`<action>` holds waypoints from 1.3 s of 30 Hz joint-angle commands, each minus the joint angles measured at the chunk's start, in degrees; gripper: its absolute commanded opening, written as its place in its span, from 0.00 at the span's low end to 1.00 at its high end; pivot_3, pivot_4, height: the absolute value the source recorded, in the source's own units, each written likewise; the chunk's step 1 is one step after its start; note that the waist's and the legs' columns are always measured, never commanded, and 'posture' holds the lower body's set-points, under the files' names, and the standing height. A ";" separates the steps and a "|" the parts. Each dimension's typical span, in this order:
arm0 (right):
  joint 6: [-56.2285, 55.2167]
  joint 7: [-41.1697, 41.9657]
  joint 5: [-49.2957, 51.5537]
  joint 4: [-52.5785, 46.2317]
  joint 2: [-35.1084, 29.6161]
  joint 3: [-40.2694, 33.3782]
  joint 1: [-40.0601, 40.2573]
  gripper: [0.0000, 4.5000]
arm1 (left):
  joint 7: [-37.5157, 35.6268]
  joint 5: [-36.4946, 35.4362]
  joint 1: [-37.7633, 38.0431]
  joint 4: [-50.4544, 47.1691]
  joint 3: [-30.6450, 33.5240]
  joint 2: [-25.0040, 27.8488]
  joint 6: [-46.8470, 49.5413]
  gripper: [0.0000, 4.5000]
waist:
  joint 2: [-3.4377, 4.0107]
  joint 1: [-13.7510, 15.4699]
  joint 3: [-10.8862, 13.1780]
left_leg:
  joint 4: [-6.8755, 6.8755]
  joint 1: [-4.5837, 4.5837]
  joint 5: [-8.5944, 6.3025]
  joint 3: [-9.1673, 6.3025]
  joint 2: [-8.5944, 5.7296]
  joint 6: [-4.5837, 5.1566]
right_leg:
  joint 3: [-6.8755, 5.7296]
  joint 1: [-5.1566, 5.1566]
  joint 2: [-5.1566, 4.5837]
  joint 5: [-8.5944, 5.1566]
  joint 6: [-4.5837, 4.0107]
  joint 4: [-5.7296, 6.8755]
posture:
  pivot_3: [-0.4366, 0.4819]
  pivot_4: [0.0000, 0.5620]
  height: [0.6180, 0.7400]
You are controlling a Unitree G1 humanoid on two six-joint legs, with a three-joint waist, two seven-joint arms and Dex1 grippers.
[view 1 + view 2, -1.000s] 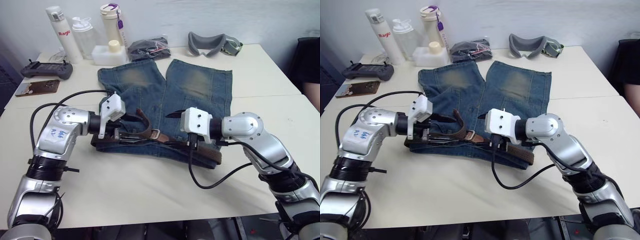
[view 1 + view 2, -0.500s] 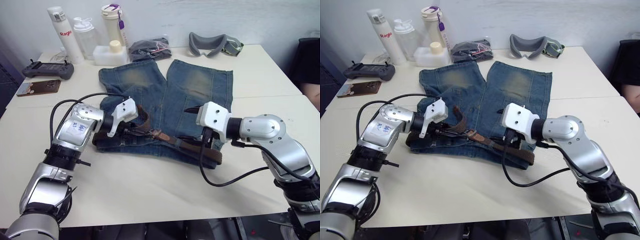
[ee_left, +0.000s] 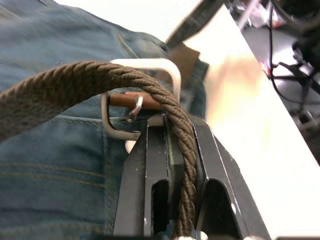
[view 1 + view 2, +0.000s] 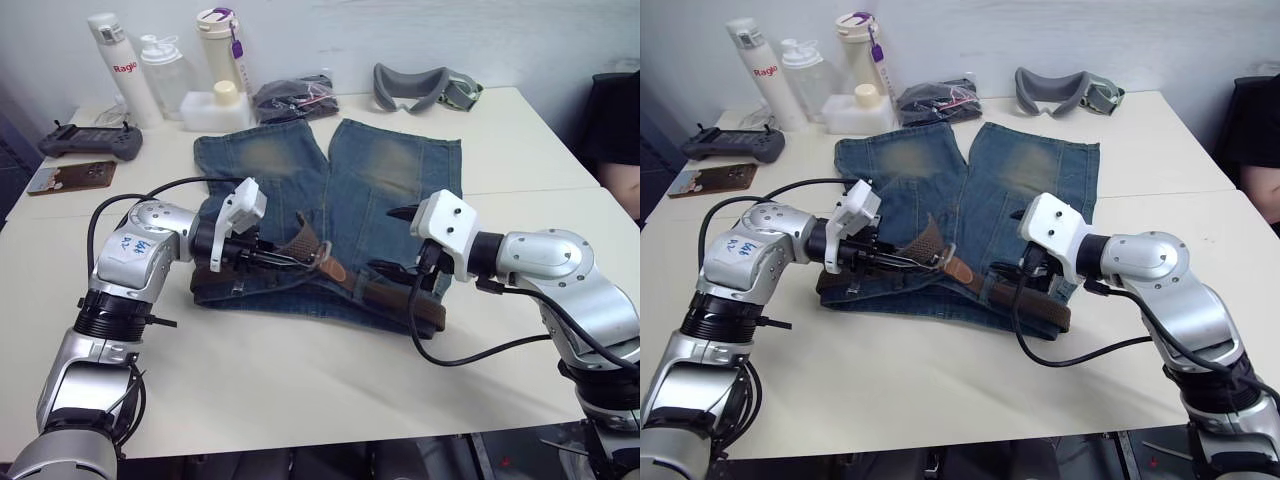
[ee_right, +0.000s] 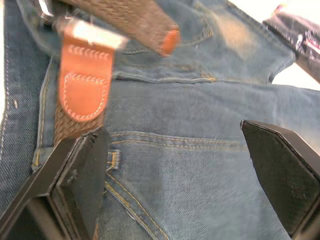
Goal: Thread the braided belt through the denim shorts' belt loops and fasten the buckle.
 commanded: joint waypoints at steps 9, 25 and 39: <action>1.15 -1.89 0.55 -4.07 -0.98 -1.91 0.18 1.00 | 0.83 2.23 -3.76 7.38 0.65 -2.47 -2.80 0.68 | 0.00 0.05 0.00 | 0.04 -0.08 -0.01 -0.07 -0.06 0.03 | -0.01 -0.01 -0.03 0.00 0.00 -0.01 | 0.48 0.27 0.07; 1.73 -3.31 0.29 -4.27 -2.14 -1.92 0.35 1.00 | 7.23 4.46 -6.59 8.74 -1.06 -4.59 7.37 0.99 | 0.00 -0.02 0.00 | 0.00 -0.02 0.01 -0.05 -0.04 -0.01 | -0.02 0.00 0.00 0.01 0.03 0.01 | 0.48 0.27 0.07; 1.20 -3.06 0.19 -3.57 -2.32 -1.61 0.02 1.00 | 9.61 0.64 -8.95 4.24 3.24 -1.05 15.79 0.63 | 0.00 -0.06 0.00 | -0.01 -0.01 0.01 -0.07 -0.03 -0.01 | -0.01 -0.01 0.02 0.01 0.03 0.02 | 0.48 0.27 0.07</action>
